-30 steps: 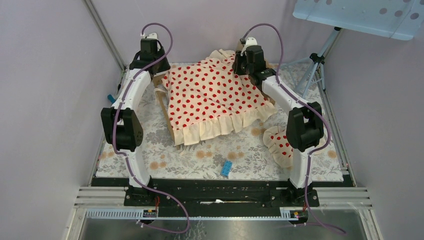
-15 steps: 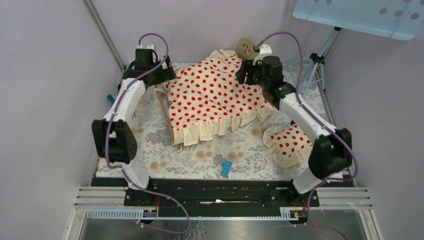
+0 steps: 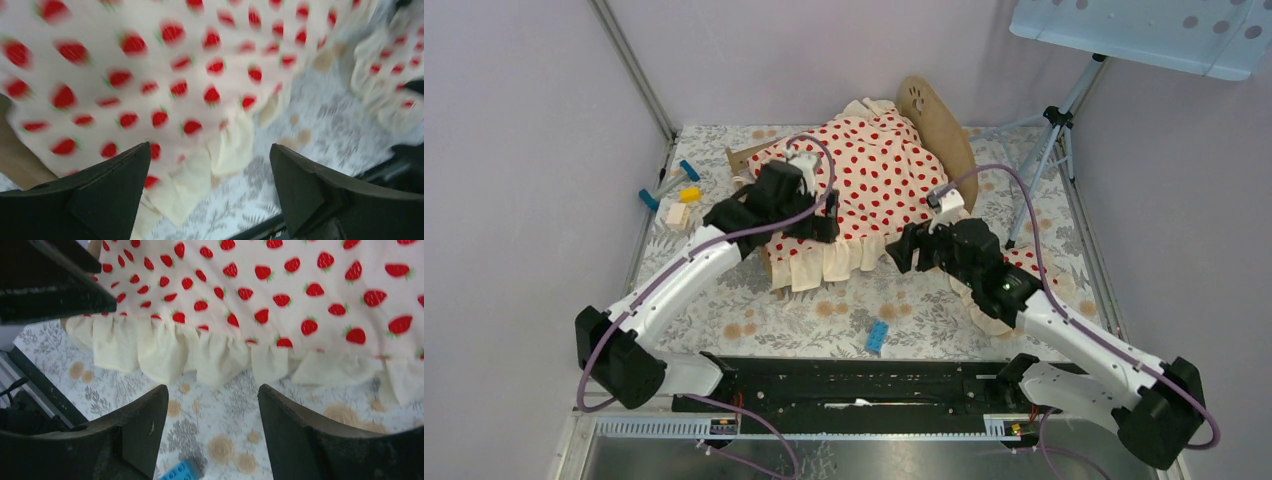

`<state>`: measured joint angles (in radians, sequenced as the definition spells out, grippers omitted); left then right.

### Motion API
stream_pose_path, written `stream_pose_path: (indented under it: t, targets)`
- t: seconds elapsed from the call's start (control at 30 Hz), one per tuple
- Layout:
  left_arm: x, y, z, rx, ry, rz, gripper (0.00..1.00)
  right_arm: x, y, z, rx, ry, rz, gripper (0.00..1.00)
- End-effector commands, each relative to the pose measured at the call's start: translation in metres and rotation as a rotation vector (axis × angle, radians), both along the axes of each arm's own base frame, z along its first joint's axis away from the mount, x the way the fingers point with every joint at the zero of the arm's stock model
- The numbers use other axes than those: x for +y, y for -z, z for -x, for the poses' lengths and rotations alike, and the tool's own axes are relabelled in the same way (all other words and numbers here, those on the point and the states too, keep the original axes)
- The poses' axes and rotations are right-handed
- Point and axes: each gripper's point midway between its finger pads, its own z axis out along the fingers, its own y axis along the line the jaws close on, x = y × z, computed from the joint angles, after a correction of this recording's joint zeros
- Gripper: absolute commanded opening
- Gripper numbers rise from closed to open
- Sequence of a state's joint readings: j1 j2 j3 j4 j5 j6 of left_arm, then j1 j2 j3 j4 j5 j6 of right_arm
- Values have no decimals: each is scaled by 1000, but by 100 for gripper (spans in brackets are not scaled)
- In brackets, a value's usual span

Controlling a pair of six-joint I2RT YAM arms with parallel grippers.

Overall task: Set up the pet bed
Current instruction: Adjust the mattress on the bed frame, then cross the ropes on the bed frame.

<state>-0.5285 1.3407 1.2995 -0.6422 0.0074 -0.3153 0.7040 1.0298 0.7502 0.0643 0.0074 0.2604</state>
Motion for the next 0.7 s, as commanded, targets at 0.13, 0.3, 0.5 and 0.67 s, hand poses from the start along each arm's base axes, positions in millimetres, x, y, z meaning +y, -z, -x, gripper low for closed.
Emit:
stream_pose_path:
  t: [0.13, 0.3, 0.5, 0.67]
  targets:
    - [16, 50, 43, 66, -51, -225, 99, -37, -9, 30, -32, 65, -51, 76]
    - [18, 63, 52, 92, -57, -389, 99, -41, 4, 37, -2, 70, -60, 76]
    - [29, 81, 60, 142, -81, -505, 99, -42, 11, 39, 7, 72, -57, 76]
    - [36, 84, 61, 138, -93, -535, 83, -43, 14, 39, 8, 74, -52, 76]
